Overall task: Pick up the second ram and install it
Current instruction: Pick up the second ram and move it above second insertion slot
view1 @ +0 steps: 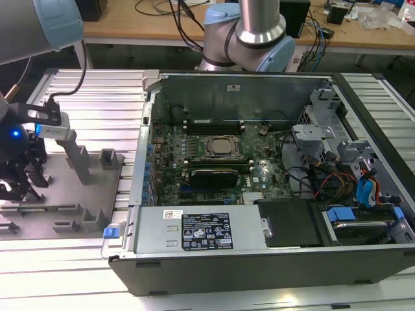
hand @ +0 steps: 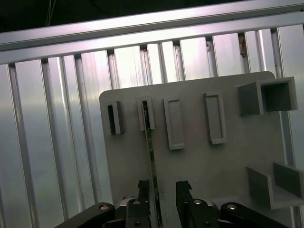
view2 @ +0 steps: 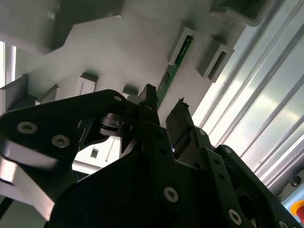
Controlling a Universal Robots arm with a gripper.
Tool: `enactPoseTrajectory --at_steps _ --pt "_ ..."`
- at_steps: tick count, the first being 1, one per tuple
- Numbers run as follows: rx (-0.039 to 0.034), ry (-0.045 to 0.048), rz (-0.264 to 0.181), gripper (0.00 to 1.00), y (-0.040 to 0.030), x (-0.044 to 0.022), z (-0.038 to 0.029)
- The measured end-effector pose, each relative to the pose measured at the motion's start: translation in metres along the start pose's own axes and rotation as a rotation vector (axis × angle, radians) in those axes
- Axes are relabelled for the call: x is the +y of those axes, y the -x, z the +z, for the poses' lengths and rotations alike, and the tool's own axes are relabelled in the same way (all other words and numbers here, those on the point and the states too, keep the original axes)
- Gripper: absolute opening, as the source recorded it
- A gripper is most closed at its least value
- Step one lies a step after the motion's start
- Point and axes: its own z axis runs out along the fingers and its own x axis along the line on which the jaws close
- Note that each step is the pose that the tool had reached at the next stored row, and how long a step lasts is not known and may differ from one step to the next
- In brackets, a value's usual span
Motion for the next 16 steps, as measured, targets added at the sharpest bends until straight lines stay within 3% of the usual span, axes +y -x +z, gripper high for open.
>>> enactPoseTrajectory --at_steps 10,16 --pt "-0.0001 -0.0002 -0.003 0.36 -0.0052 -0.0001 0.0149" --pt "-0.0105 0.0011 -0.032 0.36 -0.0096 0.0116 0.033"
